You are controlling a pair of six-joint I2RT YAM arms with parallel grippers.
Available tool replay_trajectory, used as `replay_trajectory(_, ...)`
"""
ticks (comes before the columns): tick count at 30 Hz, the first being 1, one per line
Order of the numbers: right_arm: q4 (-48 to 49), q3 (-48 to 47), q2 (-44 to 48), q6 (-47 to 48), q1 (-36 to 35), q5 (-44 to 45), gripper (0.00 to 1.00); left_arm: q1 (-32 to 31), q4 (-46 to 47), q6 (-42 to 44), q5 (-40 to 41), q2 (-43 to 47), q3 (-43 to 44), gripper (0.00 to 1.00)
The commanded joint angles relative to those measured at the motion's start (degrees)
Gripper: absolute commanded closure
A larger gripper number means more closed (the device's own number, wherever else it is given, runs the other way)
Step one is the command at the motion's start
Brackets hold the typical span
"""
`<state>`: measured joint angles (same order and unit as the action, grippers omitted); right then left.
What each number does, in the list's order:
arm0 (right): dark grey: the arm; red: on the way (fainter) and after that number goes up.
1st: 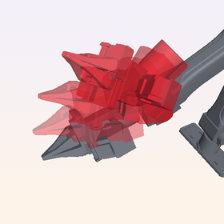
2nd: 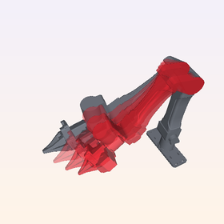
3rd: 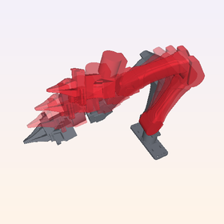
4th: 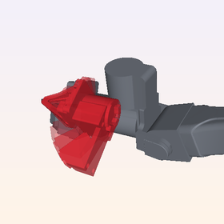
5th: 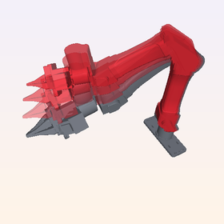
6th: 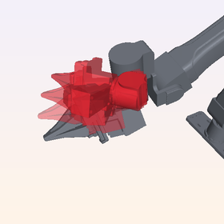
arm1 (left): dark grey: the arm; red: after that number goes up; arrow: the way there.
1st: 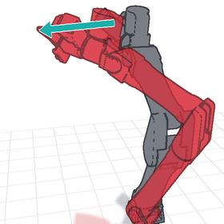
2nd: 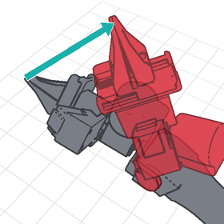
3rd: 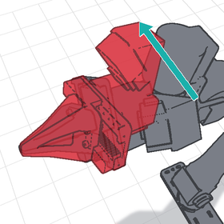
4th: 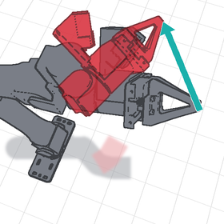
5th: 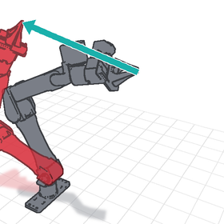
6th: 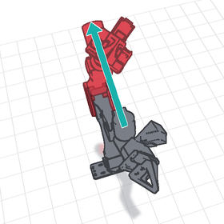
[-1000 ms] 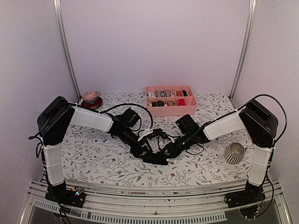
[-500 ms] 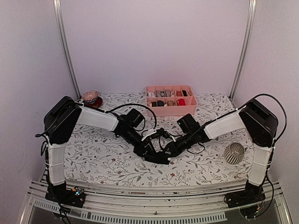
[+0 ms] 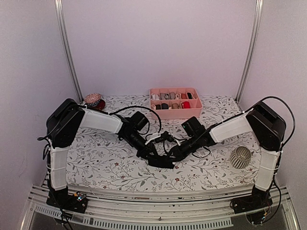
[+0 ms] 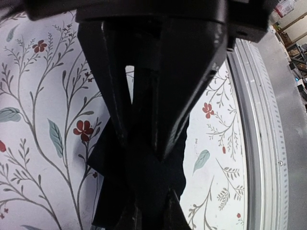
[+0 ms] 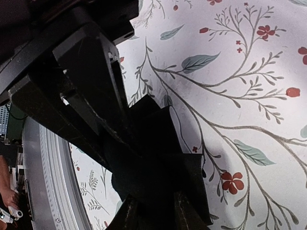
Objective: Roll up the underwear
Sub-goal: Pick up the underwear from the center of the board.
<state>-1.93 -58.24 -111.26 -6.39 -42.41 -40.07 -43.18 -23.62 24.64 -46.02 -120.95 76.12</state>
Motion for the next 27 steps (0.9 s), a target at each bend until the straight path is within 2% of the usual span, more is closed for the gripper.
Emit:
replay_trajectory(1,-2.6,1.0,2.6,3.6,-0.4,4.5,0.7,-0.2,-5.2,0.0,4.6,-2.9,-1.6,1.0)
replay_trajectory(9,-2.6,3.6,12.3,5.8,-0.7,5.8,0.35,-0.5,-4.4,1.1,5.7,-2.0,-2.8,1.0)
replay_trajectory(13,-5.9,1.2,11.2,8.5,-0.6,5.5,0.24,-0.5,-4.4,1.0,6.0,-2.1,-2.7,1.0)
replay_trajectory(20,-7.2,-2.4,3.9,10.2,-0.6,2.0,0.17,-0.2,-3.8,0.1,6.0,-2.7,-3.0,1.0)
replay_trajectory(27,-6.3,-4.9,-2.5,10.2,-0.6,-0.1,0.16,0.2,-3.8,0.3,5.1,-3.5,-3.0,1.0)
